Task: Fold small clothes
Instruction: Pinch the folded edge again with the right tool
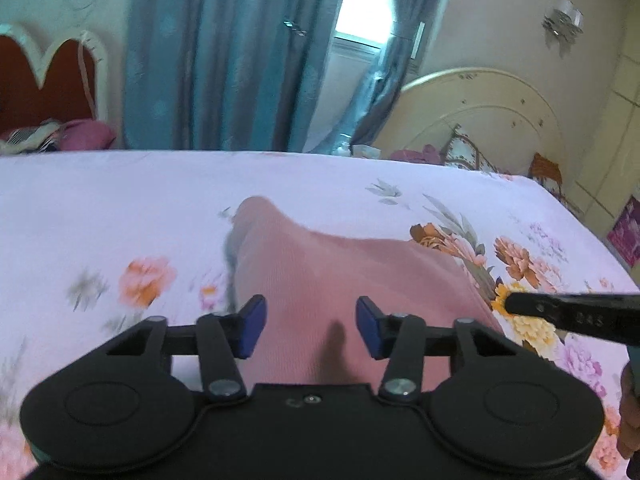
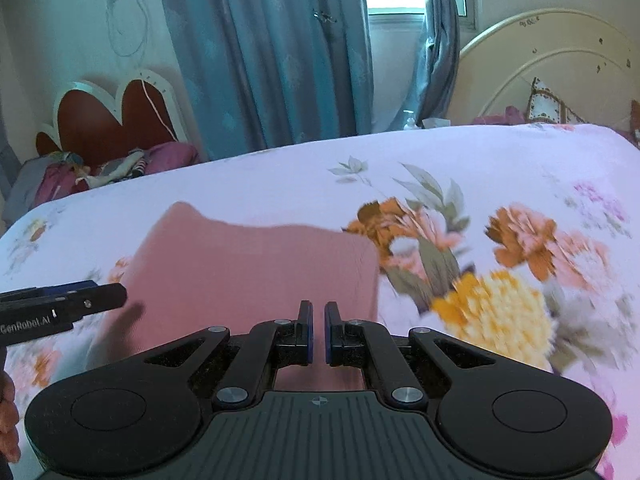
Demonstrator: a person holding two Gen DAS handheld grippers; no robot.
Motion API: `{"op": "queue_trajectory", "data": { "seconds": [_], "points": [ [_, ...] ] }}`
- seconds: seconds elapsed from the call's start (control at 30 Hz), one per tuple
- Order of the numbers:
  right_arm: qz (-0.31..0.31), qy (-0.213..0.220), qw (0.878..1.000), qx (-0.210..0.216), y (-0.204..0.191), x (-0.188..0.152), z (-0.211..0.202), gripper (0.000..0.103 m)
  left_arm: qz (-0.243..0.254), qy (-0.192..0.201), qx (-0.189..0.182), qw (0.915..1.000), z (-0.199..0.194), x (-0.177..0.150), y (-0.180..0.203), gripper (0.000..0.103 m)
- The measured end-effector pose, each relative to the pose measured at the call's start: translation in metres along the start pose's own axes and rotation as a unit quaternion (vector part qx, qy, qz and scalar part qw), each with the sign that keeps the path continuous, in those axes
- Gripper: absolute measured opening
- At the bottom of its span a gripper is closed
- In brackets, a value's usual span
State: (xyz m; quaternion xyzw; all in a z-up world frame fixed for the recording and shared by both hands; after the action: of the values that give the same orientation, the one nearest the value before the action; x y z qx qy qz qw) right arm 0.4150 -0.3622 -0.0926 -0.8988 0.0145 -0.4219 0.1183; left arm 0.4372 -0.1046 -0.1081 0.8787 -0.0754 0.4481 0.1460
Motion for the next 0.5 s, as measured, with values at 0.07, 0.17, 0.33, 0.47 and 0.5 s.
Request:
{"op": "queue_trajectory", "data": {
  "seconds": [0.07,0.17,0.33,0.47,0.5],
  "points": [
    [0.002,0.002,1.0,-0.005,-0.002,0.007,0.013,0.003,0.007,-0.003,-0.003,1.0,0.013,0.004,0.001,0.043],
    [-0.001,0.006,1.0,-0.014,-0.003,0.014,0.035,0.003,0.015,0.001,0.002,0.9999,0.029,0.011,-0.001,0.043],
    [0.001,-0.003,0.999,-0.036,0.001,0.016,0.076,0.003,0.022,-0.009,0.009,0.9997,0.058,0.013,-0.011,0.043],
    [-0.018,-0.008,0.998,-0.057,0.005,0.011,0.101,0.003,0.009,-0.026,0.018,0.9995,0.075,0.006,-0.023,0.046],
    [-0.032,-0.013,0.997,-0.072,0.008,0.007,0.109,0.003,0.0,-0.031,0.016,0.9994,0.079,0.004,-0.027,0.046]
  ]
}}
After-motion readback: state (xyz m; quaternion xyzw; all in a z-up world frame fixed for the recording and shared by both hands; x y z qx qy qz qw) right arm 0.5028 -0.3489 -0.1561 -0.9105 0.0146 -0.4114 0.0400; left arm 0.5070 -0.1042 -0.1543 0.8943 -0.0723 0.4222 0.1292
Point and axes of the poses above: each gripper's, at about its wrist camera, not at the fingertips, and z roughly the way its jaws point, y to its right, x to its top, the point moved 2 cm from there along z, roughly the way its jaws point, and after that the axes turned 5 degrees about y, right-handed, at the moved point
